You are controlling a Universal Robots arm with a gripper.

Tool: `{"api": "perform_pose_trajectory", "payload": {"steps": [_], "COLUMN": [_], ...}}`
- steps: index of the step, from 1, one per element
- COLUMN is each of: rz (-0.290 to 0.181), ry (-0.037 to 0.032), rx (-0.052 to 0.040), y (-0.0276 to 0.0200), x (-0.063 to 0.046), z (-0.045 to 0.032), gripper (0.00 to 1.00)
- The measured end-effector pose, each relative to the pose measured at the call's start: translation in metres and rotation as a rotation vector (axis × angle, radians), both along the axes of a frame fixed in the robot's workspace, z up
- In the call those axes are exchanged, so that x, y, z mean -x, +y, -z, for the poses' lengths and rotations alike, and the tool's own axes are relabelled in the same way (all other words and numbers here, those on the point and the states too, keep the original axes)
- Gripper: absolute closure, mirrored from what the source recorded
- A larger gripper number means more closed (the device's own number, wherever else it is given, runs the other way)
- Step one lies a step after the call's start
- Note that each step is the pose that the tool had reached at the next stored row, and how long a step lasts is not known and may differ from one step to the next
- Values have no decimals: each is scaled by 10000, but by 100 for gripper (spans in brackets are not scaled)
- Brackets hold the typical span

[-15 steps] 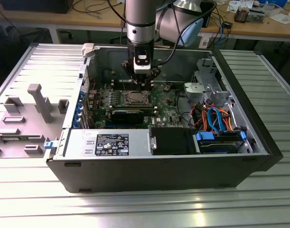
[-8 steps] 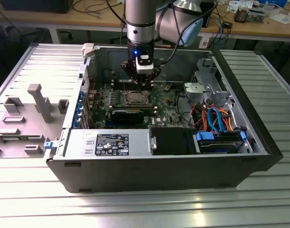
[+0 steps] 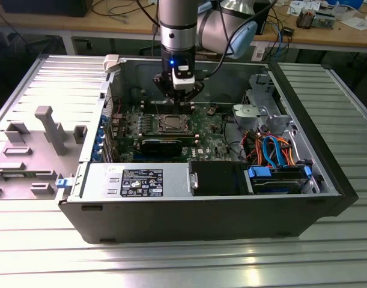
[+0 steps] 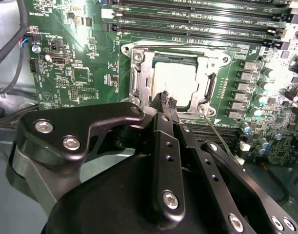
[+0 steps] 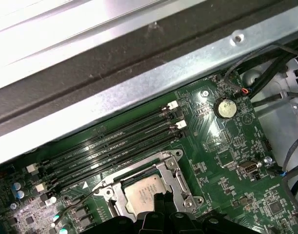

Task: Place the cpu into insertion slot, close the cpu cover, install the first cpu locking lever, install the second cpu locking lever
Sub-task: 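Install the first cpu locking lever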

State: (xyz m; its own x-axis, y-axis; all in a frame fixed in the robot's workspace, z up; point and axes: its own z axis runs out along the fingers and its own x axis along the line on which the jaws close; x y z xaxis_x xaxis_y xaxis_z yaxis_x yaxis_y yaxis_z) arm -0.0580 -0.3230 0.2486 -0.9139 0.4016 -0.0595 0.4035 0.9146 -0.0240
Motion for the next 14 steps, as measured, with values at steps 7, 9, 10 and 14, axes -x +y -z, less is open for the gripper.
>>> {"api": "perform_pose_trajectory", "payload": {"steps": [7, 9, 10, 14], "rz": [-100, -721, -1127, -2372], "ry": [0, 1, 0, 0], "rx": [-2, 1, 0, 1], "y": [0, 0, 0, 0], "x": [0, 0, 0, 0], "z": [-56, -57, -56, -56], "gripper": [89, 89, 89, 89]}}
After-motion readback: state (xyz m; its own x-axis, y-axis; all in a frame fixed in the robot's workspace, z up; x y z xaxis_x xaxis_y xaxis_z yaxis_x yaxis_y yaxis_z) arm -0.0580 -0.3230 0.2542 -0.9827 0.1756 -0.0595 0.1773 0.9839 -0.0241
